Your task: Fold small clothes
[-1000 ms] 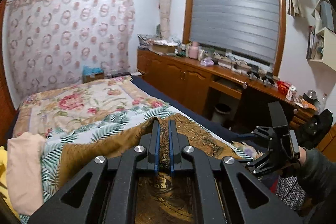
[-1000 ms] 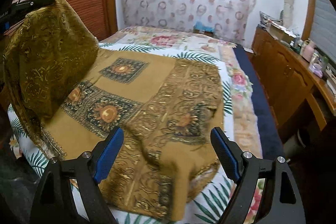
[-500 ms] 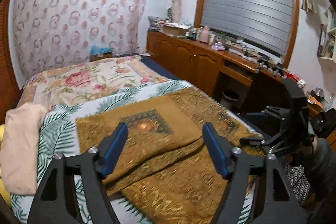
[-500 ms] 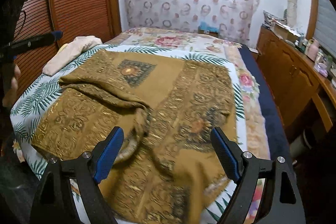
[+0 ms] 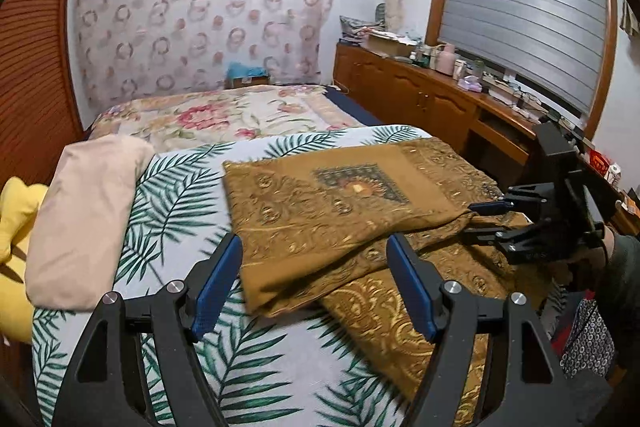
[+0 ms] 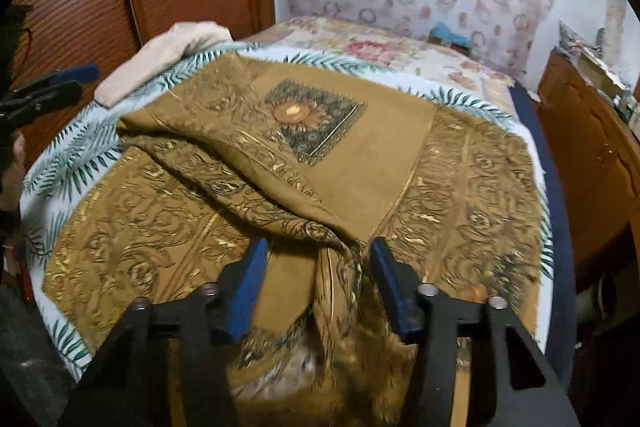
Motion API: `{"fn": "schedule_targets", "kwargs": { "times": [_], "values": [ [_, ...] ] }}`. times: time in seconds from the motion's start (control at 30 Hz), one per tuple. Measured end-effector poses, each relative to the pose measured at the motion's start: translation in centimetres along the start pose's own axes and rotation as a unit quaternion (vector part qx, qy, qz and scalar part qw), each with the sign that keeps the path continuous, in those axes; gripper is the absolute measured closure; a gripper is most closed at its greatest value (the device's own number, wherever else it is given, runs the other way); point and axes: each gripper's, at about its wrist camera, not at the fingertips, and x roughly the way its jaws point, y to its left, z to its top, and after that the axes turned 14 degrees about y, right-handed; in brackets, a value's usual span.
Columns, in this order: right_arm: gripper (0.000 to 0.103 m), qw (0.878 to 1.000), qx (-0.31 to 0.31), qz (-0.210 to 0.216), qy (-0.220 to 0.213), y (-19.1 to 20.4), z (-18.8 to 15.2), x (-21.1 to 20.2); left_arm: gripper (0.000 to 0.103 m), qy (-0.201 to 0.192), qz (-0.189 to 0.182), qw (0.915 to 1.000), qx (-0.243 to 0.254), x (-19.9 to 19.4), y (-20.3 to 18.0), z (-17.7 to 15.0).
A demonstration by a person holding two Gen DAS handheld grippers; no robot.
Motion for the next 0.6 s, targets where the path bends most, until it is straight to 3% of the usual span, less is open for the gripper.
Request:
{"fn": "schedule_targets", "kwargs": {
  "times": [0.13,0.23,0.27,0.37,0.6],
  "values": [
    [0.066,1.000,0.006,0.003,0.007,-0.6,0.9,1.1,0.028,0.001,0.004,1.0000,-0.006,0.1,0.8,-0.5],
    [0.091,1.000,-0.004,-0.001,0.002,-0.4,1.1,1.0,0.028,0.003,0.005,0.9999,-0.011,0.2,1.2,-0.9],
    [0.094,1.000,-0.008,-0.003,-0.002,-0.2,1.1,0.8,0.028,0.003,0.005,0.9999,-0.013,0.2,1.3,-0.9],
    [0.097,0.999,-0.012,0.022,-0.032,0.3,0.7,-0.8,0.028,0.003,0.005,0.9998,-0.016,0.3,1.4,-1.0],
    [0.098,0.993,-0.010,0.024,-0.118,0.9,-1.5,-6.9,0.028,-0.003,0.006,0.9999,-0.015,0.1,1.4,-1.0]
  ]
}}
